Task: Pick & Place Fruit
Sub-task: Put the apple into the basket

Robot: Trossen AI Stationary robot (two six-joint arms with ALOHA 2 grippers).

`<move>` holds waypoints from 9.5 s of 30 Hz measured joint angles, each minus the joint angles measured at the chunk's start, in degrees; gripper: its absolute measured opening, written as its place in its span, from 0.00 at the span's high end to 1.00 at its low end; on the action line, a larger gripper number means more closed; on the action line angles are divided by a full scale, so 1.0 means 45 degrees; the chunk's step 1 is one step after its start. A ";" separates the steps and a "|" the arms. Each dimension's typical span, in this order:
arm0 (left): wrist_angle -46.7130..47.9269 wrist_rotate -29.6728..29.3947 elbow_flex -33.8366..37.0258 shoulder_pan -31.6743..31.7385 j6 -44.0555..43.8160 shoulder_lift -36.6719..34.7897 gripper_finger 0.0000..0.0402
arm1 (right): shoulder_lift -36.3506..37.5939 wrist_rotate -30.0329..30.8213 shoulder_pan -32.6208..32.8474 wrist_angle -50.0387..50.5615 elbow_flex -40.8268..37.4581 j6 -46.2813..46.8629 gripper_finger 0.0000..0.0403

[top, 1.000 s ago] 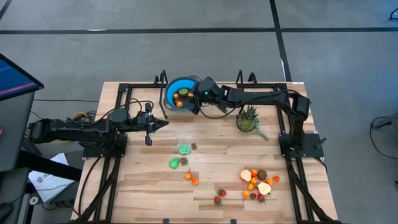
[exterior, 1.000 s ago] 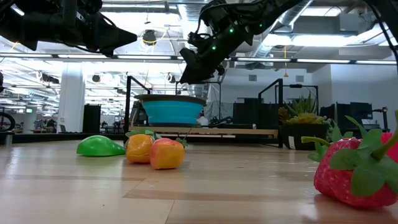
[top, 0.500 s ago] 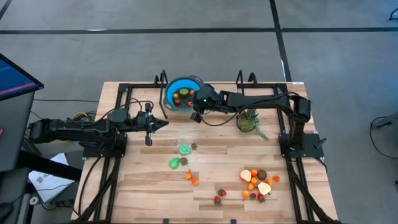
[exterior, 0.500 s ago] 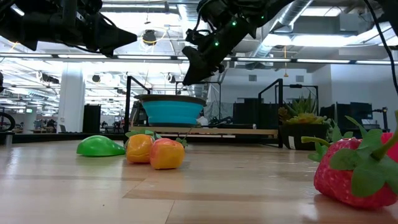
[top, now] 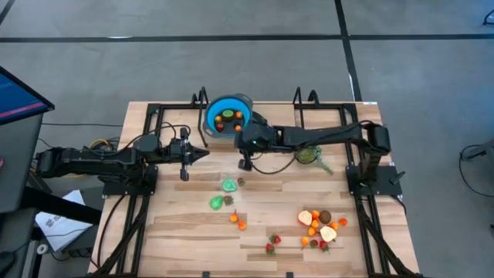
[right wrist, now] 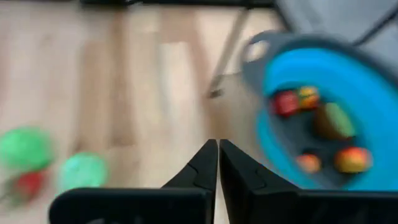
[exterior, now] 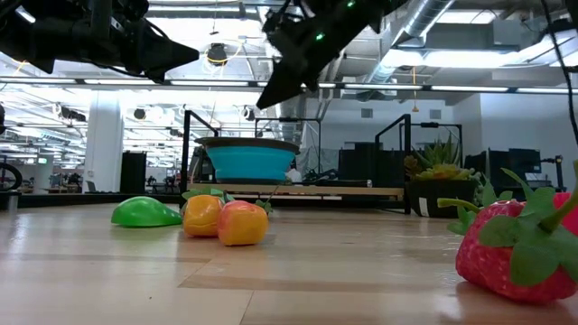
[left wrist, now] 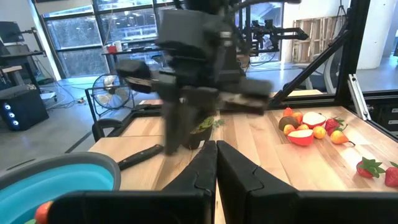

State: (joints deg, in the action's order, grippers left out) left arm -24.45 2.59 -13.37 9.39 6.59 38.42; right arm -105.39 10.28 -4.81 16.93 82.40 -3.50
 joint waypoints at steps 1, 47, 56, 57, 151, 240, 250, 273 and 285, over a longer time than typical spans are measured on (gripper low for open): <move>-0.0005 0.0000 0.0000 0.0000 0.0000 0.0000 0.99 | 0.0119 -0.0462 0.0012 0.0007 -0.0081 0.0033 0.99; -0.0003 0.0058 0.0000 0.0000 -0.0548 0.0000 0.99 | 1.0229 -0.1624 -0.0486 -0.8015 -1.2001 -0.0584 1.00; -0.0005 0.0053 0.0000 0.0000 -0.0630 0.0000 0.99 | 1.2406 -0.1624 -0.0301 -0.6144 -1.2748 0.0046 1.00; -0.0005 0.0053 0.0000 0.0000 -0.0668 0.0000 0.99 | 1.2539 -0.1627 -0.0238 -0.6145 -1.2851 0.0214 1.00; -0.0039 0.0048 0.0000 0.0000 -0.0568 0.0000 0.99 | 0.6860 -0.0206 0.6221 0.5679 -0.6171 0.7940 1.00; 0.0019 0.0049 0.0000 0.0000 -0.0578 0.0004 0.99 | 0.1657 -0.2536 0.7302 0.4741 -0.6734 1.0989 0.24; 0.0019 0.0049 0.0000 0.0000 -0.0578 0.0004 0.99 | 0.1647 -0.2541 0.7302 0.4751 -0.6734 1.0945 0.31; 0.0019 0.0049 0.0000 0.0000 -0.0578 0.0004 0.99 | 0.1598 -0.2599 0.7230 0.4872 -0.6035 0.9488 0.54; 0.0019 0.0053 0.0000 0.0000 -0.0578 0.0004 0.99 | 0.1618 -0.2322 0.6046 0.3050 -0.6015 0.7693 0.60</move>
State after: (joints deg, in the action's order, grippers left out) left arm -24.36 2.83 -13.37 9.39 3.99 38.44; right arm -98.10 -0.16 22.40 30.65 55.33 31.12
